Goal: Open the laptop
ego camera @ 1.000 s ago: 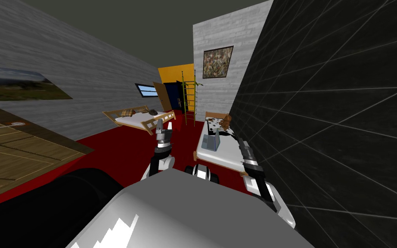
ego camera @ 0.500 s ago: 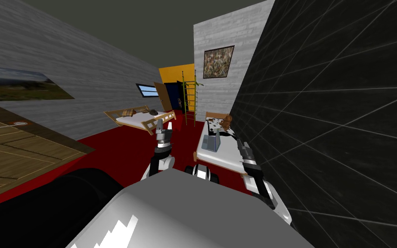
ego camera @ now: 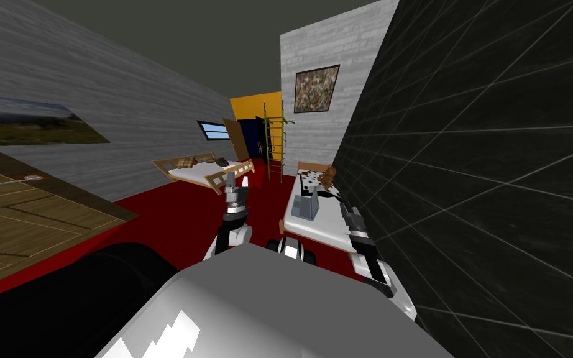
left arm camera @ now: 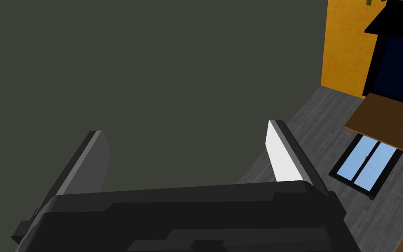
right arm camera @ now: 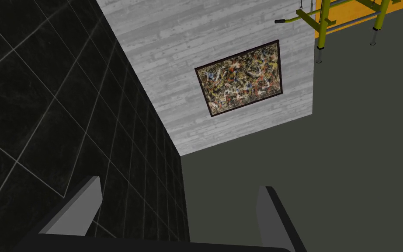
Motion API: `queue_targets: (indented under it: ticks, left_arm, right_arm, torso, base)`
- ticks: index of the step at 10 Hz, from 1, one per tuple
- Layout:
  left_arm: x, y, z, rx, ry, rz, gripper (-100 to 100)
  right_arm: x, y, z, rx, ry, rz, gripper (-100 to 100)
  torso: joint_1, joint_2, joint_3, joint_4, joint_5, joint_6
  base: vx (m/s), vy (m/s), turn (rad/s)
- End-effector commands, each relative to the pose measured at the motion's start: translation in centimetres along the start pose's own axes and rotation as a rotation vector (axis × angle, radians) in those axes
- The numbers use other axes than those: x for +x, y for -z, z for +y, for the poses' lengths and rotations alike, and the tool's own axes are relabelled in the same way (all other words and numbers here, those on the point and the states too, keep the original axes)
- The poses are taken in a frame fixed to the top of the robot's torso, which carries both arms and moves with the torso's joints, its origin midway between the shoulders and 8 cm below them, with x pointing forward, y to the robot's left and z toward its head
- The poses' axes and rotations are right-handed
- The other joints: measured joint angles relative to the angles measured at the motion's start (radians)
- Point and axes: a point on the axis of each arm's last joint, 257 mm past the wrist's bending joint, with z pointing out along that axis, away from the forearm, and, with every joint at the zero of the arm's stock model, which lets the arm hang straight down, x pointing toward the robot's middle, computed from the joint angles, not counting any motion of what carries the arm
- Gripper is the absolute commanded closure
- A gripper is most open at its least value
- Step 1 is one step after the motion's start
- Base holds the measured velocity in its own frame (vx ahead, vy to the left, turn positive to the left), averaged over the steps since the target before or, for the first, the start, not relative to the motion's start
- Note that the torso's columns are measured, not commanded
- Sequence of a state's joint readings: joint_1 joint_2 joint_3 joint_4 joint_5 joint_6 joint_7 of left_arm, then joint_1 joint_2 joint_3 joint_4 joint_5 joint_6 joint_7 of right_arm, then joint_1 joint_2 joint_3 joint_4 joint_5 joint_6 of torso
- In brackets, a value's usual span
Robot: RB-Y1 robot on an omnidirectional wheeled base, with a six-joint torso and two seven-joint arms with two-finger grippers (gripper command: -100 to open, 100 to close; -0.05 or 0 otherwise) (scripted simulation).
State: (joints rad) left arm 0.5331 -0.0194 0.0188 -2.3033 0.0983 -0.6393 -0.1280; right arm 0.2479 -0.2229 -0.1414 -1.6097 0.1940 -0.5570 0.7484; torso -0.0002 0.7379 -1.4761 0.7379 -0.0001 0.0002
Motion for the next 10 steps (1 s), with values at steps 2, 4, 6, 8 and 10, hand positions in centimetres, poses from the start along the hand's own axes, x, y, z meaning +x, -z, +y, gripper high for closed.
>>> queue_targets:
  ticks: [2, 4, 6, 8, 10]
  left_arm:
    - [0.0, 0.0, 0.0, 0.0, 0.0, 0.0, 0]
    - [0.0, 0.0, 0.0, 0.0, 0.0, 0.0, 0]
    - [0.0, 0.0, 0.0, 0.0, 0.0, 0.0, 0]
    - [0.0, 0.0, 0.0, 0.0, 0.0, 0.0, 0]
    - [0.0, 0.0, 0.0, 0.0, 0.0, 0.0, 0]
  right_arm:
    - [1.5, -0.1, -1.2, 0.02, 0.107, 0.029, -100]
    - [2.7, 0.0, -2.3, 0.036, 0.171, 0.054, -100]
    - [3.8, 0.1, -3.2, 0.049, 0.228, 0.078, -100]
    - [5.0, 0.1, -4.1, 0.06, 0.287, 0.102, -100]
    - [5.3, 0.3, -4.3, 0.062, 0.325, 0.111, -100]
  torso:
    - [0.0, 0.0, 0.0, 0.0, 0.0, 0.0]
    - [0.0, 0.0, 0.0, 0.0, 0.0, 0.0]
    - [0.0, 0.001, 0.001, 0.0, 0.0, 0.0]
    - [0.0, 0.0, 0.0, 0.0, 0.0, 0.0]
    - [0.0, 0.0, 0.0, 0.0, 0.0, 0.0]
  base:
    - [0.021, -0.001, 0.02]
    - [0.028, 0.0, 0.021]
    - [0.015, 0.002, 0.011]
    - [0.026, -0.004, 0.021]
    - [0.02, 0.0, 0.006]
